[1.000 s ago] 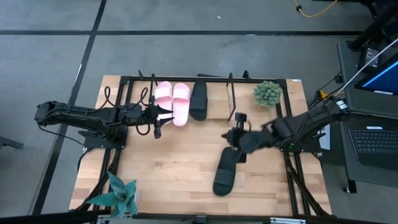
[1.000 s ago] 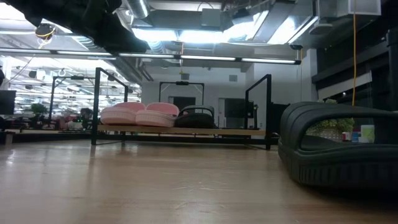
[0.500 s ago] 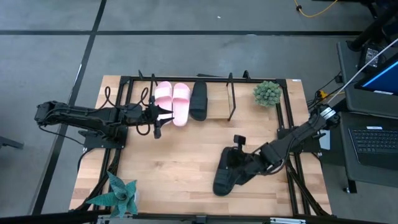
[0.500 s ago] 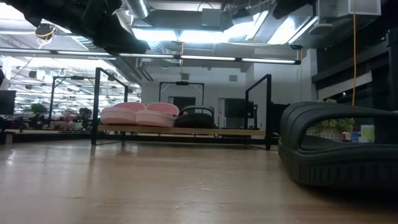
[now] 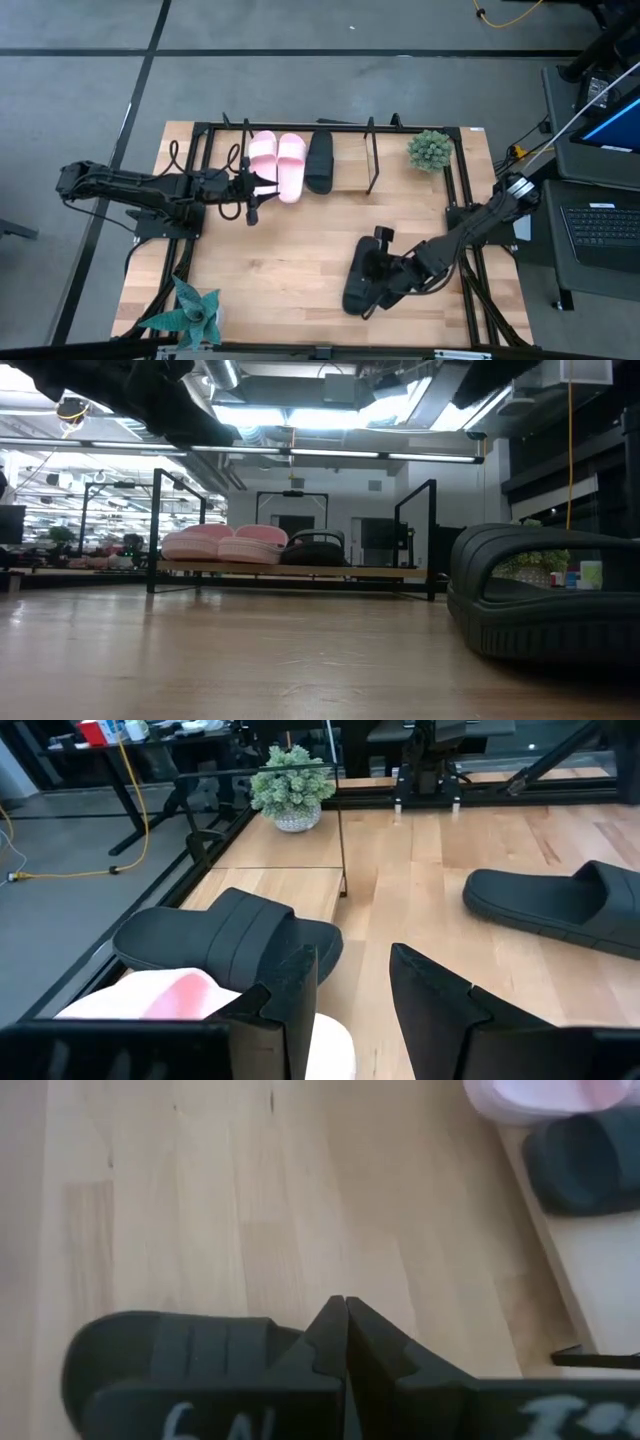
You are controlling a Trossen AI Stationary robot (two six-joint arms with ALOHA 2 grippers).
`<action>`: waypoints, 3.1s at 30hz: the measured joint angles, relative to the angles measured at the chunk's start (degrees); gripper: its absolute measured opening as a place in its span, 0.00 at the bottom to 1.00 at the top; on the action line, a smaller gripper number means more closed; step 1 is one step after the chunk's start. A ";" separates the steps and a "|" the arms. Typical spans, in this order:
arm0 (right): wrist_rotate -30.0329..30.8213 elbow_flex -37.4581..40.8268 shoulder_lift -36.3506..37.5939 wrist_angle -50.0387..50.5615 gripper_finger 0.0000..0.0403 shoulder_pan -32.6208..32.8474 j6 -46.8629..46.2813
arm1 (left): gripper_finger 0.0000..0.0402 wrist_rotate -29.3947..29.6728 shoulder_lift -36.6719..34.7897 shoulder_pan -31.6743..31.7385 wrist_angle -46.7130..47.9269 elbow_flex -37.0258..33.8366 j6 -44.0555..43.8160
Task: Pick and place slides into the shelf
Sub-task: Put the black slide on the shelf
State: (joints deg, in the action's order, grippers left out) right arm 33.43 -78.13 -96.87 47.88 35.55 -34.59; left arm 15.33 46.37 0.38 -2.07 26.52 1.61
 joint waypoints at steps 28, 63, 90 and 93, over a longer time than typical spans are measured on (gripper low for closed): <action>-7.79 -40.31 -28.45 31.58 0.01 9.49 -26.84 | 0.30 0.00 0.00 -0.11 0.13 0.00 -1.49; -12.09 -42.47 -36.86 34.17 0.43 7.19 -26.24 | 0.30 0.02 0.02 -0.09 3.15 0.00 0.55; -10.01 -42.47 -40.71 40.53 0.43 5.75 -26.36 | 0.30 0.02 0.02 -0.09 3.56 0.00 2.04; -10.02 -42.47 -40.71 40.48 0.43 5.75 -25.96 | 0.30 0.02 0.02 -0.10 3.58 0.00 2.05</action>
State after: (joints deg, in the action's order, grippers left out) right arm 23.41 -120.60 -137.58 88.36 41.30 -60.55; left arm 15.35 46.39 0.29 1.52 26.52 3.66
